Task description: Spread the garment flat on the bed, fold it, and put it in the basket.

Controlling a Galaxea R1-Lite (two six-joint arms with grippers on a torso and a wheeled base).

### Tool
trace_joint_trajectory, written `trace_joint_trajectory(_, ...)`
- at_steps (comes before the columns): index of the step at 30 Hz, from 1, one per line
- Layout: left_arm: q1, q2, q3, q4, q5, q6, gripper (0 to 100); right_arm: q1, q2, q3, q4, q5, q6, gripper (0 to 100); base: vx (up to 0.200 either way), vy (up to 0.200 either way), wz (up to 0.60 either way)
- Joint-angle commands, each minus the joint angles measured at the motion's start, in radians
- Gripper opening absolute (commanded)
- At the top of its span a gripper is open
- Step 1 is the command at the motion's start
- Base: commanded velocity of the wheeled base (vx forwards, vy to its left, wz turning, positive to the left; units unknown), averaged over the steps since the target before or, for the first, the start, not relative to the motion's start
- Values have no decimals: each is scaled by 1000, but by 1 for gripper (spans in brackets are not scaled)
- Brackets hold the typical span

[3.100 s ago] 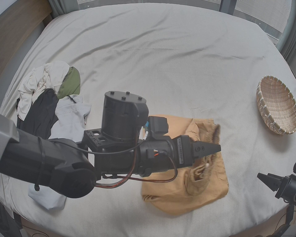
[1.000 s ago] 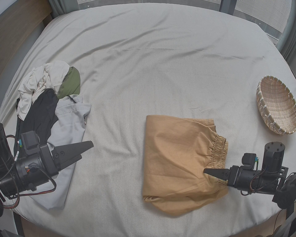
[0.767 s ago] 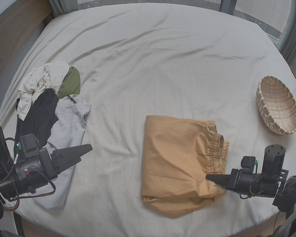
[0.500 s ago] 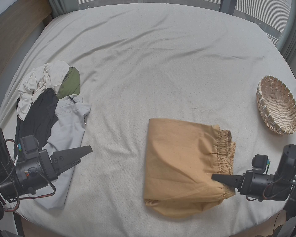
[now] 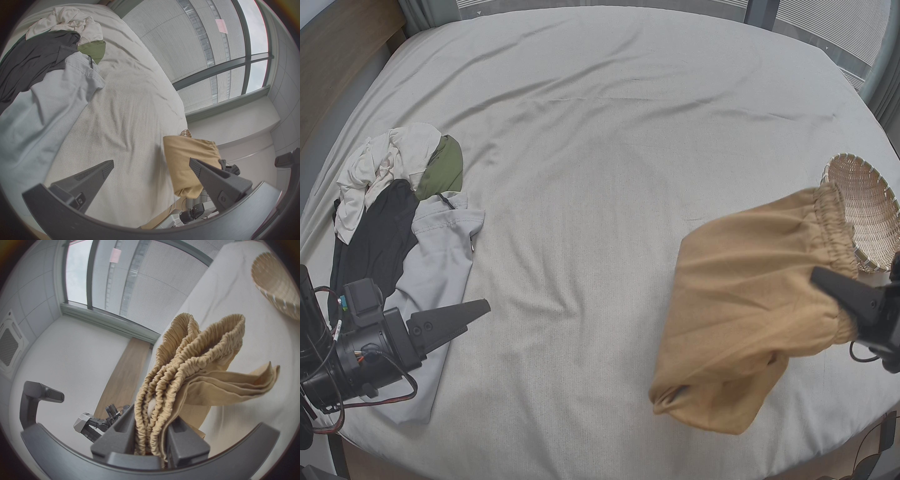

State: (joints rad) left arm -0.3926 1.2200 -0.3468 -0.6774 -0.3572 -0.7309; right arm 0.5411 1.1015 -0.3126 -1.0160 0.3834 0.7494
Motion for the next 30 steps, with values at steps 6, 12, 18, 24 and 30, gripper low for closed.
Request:
trace_joint_trajectory(6, -3, 9, 14, -8, -2, -1, 100, -162, -9, -161, 36, 3, -5, 0, 0, 0, 0)
trace_joint_trajectory(12, -3, 9, 23, -11, -16, 1, 100, -306, -2, -313, 131, 2, -21, 0, 0, 0, 0)
trace_joint_trajectory(18, -3, 7, 23, -11, -17, -1, 100, -471, 28, -445, 200, 0, -64, 0, 0, 0, 0)
trace_joint_trajectory(24, -3, 9, 31, -11, -19, -1, 100, -642, 78, -534, 208, -3, -87, 0, 0, 0, 0)
trace_joint_trajectory(30, -3, 7, 31, -14, -19, -1, 100, -787, 118, -574, 206, -3, -127, 0, 0, 0, 0)
